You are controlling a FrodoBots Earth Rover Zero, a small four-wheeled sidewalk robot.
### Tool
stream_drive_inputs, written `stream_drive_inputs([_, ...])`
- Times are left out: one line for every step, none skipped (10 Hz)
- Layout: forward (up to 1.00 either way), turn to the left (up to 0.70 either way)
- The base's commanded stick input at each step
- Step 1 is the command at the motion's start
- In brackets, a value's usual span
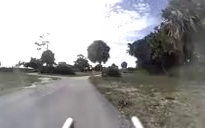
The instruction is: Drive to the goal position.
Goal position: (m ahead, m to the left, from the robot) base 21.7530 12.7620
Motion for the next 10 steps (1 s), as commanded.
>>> stream_drive_inputs([0.69,0.34])
stream_drive_inputs([0.69,0.34])
stream_drive_inputs([0.69,0.34])
stream_drive_inputs([0.69,0.34])
stream_drive_inputs([0.69,0.34])
stream_drive_inputs([0.69,0.27])
stream_drive_inputs([0.69,0.11])
stream_drive_inputs([0.69,0.03])
stream_drive_inputs([0.69,0.03])
stream_drive_inputs([0.69,0.03])
